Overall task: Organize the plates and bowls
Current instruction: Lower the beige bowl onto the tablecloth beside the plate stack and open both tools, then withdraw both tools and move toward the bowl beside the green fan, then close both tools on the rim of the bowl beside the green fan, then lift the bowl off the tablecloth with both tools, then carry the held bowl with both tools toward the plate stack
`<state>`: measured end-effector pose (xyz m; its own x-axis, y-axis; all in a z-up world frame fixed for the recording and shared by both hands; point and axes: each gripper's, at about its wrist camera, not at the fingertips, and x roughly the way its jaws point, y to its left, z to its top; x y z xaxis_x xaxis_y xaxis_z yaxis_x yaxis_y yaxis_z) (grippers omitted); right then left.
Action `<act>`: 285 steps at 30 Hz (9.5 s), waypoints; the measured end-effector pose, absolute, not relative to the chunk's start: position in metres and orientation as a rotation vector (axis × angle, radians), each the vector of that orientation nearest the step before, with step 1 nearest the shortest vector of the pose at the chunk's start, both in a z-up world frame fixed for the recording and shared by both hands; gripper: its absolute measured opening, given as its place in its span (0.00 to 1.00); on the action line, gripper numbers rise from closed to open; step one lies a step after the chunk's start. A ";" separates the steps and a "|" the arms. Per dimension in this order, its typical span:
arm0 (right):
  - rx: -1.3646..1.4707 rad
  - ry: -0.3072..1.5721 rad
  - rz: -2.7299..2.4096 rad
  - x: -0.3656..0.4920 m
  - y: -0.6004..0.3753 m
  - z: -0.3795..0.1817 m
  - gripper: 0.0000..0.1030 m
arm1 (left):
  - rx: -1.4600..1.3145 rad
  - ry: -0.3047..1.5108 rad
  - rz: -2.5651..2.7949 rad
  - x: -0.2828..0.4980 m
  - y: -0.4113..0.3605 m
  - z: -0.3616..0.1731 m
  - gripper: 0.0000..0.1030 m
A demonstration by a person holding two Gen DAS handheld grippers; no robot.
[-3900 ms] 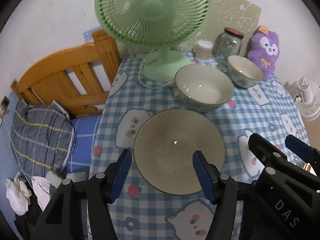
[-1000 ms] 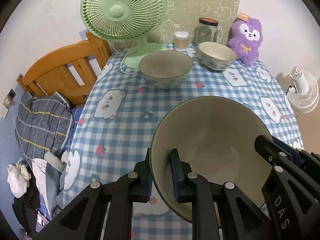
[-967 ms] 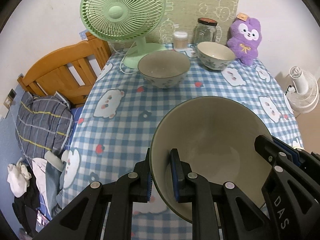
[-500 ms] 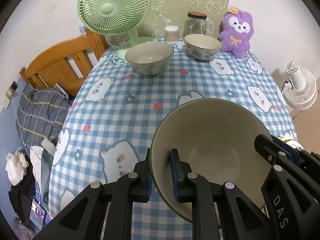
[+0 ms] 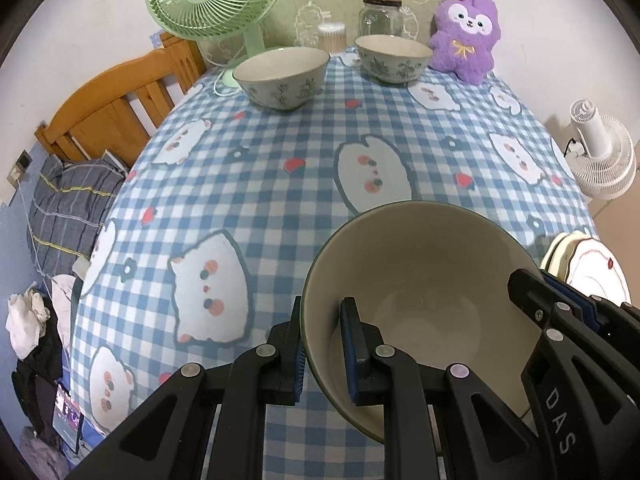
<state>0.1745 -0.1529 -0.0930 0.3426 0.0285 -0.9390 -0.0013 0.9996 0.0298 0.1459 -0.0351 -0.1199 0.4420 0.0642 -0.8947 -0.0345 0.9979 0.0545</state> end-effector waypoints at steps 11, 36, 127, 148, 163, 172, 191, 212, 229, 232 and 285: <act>0.034 1.240 0.021 0.168 -0.159 -0.101 0.13 | 0.062 1.097 0.071 0.139 -0.043 -0.126 0.13; 0.046 1.175 0.055 0.160 -0.161 -0.076 0.65 | 0.021 1.109 0.037 0.130 -0.044 -0.110 0.71; 0.044 0.932 0.007 0.361 -0.052 -0.008 0.78 | -0.005 0.901 -0.046 0.323 0.070 -0.023 0.82; 0.035 0.986 -0.003 0.436 -0.033 -0.089 0.74 | 0.025 0.954 -0.047 0.402 0.083 -0.094 0.72; 0.039 1.064 0.000 0.458 -0.027 -0.134 0.60 | 0.049 0.997 -0.084 0.429 0.076 -0.135 0.58; 0.064 1.099 0.020 0.467 -0.028 -0.148 0.33 | 0.038 1.018 -0.085 0.439 0.077 -0.149 0.40; 0.019 1.112 0.010 0.464 -0.022 -0.144 0.17 | 0.069 1.035 -0.053 0.437 0.079 -0.150 0.20; 0.039 1.128 -0.012 0.426 -0.040 -0.113 0.16 | 0.067 1.047 -0.044 0.399 0.062 -0.127 0.19; 0.043 1.074 0.000 0.380 -0.064 -0.053 0.16 | 0.054 0.993 -0.027 0.350 0.042 -0.074 0.19; 0.040 1.063 0.000 0.370 -0.070 -0.041 0.16 | 0.045 0.981 -0.026 0.339 0.037 -0.061 0.19; 0.012 1.052 0.053 0.183 -0.161 -0.001 0.16 | 0.012 0.957 0.039 0.153 -0.047 -0.030 0.19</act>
<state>0.1825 -0.1613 -0.0006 0.4948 0.0500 -0.8676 -0.0381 0.9986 0.0358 0.1535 -0.0466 -0.0296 0.5754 0.0385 -0.8169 -0.0280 0.9992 0.0274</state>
